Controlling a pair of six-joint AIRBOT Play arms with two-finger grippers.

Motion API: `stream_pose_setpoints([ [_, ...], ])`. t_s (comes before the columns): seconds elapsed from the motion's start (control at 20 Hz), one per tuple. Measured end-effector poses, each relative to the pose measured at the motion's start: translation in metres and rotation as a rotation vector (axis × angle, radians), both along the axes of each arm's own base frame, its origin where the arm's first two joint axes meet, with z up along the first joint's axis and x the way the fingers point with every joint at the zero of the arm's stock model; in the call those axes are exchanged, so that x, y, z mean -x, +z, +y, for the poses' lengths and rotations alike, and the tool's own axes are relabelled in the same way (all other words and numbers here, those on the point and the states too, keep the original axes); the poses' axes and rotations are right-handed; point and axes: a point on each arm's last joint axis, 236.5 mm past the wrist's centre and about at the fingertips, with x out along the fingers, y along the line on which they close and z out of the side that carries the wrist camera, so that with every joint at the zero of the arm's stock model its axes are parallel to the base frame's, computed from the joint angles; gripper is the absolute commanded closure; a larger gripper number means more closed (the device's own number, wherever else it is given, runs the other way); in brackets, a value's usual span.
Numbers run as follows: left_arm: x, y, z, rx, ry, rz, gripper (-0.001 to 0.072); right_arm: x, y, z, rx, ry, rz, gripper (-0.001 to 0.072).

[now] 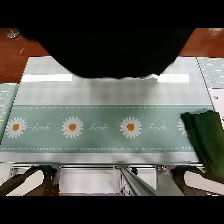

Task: Fold the shirts.

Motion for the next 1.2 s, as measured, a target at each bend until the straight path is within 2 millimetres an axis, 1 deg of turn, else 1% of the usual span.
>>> stream_pose_setpoints([
  [0.05,0.015,0.042,0.005,-0.011,0.025,-0.09,0.0692,0.019,0.031,0.001,0.02,-0.012,-0.077,0.0673],
  [0.1,0.033,0.079,0.011,-0.026,0.058,-0.175,0.0692,0.042,0.062,0.003,0.044,-0.024,-0.152,0.0673],
  [0.15,0.052,0.108,0.017,-0.043,0.097,-0.245,0.0692,0.064,0.084,0.003,0.069,-0.039,-0.212,0.0673],
  [0.2,0.072,0.132,0.024,-0.072,0.146,-0.305,0.0692,0.088,0.104,0.003,0.096,-0.056,-0.265,0.0673],
  [0.3,0.112,0.164,0.035,-0.145,0.254,-0.398,0.0692,0.134,0.133,0.002,0.156,-0.096,-0.346,0.0673],
  [0.4,0.152,0.187,0.041,-0.224,0.367,-0.476,0.0692,0.178,0.152,0.0,0.206,-0.137,-0.409,0.0673],
  [0.5,0.189,0.201,0.041,-0.308,0.472,-0.535,0.0692,0.215,0.161,-0.002,0.25,-0.171,-0.445,0.0673],
  [0.6,0.219,0.207,0.036,-0.38,0.542,-0.572,0.0692,0.245,0.161,-0.004,0.286,-0.197,-0.45,0.0673],
  [0.65,0.229,0.207,0.034,-0.403,0.558,-0.579,0.0692,0.255,0.158,-0.004,0.3,-0.203,-0.44,0.0673],
  [0.7,0.235,0.202,0.033,-0.424,0.569,-0.569,0.0692,0.262,0.153,-0.005,0.309,-0.205,-0.427,0.0673],
  [0.8,0.235,0.183,0.035,-0.449,0.556,-0.512,0.0692,0.268,0.14,-0.006,0.318,-0.206,-0.387,0.0673],
  [0.85,0.23,0.171,0.036,-0.447,0.541,-0.477,0.0692,0.264,0.127,-0.007,0.319,-0.203,-0.347,0.0673],
  [0.9,0.22,0.156,0.039,-0.444,0.52,-0.427,0.0692,0.257,0.111,-0.008,0.318,-0.193,-0.292,0.0673],
  [0.95,0.205,0.135,0.042,-0.444,0.493,-0.36,0.0692,0.248,0.093,-0.008,0.31,-0.176,-0.235,0.0673],
  [1.05,0.174,0.094,0.045,-0.434,0.437,-0.244,0.0692,0.223,0.051,-0.006,0.287,-0.13,-0.119,0.0673],
  [1.1,0.152,0.067,0.046,-0.425,0.402,-0.168,0.0692,0.207,0.029,-0.006,0.271,-0.113,-0.064,0.0673],
  [1.2,0.105,0.004,0.046,-0.416,0.331,-0.01,0.0692,0.172,-0.023,-0.006,0.229,-0.078,0.055,0.0673],
])
